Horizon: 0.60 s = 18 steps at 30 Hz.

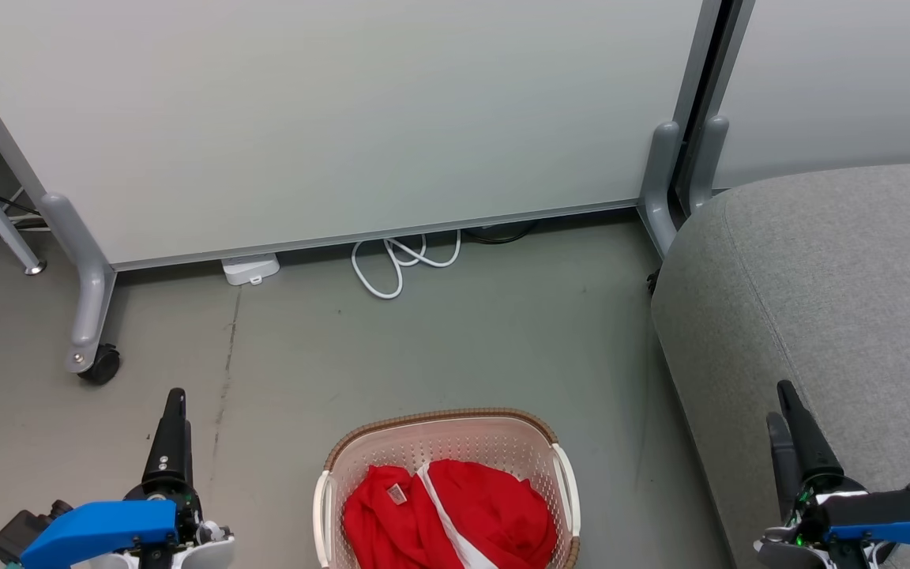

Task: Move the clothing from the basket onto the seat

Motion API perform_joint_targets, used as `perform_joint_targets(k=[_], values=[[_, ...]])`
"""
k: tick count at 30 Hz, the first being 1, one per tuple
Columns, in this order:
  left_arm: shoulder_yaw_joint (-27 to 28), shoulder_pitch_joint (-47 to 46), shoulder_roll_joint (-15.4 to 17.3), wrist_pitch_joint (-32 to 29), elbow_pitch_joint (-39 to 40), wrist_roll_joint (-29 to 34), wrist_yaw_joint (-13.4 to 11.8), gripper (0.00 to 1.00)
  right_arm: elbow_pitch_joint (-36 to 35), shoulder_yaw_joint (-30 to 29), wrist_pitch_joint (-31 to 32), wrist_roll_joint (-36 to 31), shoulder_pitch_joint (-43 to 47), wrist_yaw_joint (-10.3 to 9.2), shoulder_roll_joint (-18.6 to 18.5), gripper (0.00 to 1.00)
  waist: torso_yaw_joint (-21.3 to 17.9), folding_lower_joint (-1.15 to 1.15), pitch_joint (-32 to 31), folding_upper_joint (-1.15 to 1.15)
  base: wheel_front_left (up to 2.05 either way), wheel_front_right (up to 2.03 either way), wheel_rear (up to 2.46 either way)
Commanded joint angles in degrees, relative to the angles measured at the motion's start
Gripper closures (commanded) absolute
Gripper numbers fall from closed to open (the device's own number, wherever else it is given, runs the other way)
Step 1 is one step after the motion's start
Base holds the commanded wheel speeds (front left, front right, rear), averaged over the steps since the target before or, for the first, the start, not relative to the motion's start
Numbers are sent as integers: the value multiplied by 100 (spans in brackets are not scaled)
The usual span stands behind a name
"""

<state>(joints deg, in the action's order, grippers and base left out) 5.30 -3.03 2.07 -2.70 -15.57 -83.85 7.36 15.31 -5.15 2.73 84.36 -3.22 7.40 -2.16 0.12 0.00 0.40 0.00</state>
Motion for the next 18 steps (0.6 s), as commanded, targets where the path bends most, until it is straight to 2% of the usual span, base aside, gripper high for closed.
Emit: perform_joint_targets(k=[1, 8, 18], values=[[-19, -209, 47, 72, 144, 275, 4, 0, -147, 38, -70, -240, -148, 5, -32, 0, 2, 0, 3, 0, 0, 0, 0], [-100, -251, 52, 222, 245, 1015, -3, 0, -230, 156, -220, -924, -178, 6, -37, 0, 10, 0, 17, 0, 0, 0, 0], [-361, -286, 59, 451, 386, 2404, -90, 0, -327, 265, -451, -2058, -213, 7, -45, 0, 32, 0, 42, 0, 0, 0, 0]])
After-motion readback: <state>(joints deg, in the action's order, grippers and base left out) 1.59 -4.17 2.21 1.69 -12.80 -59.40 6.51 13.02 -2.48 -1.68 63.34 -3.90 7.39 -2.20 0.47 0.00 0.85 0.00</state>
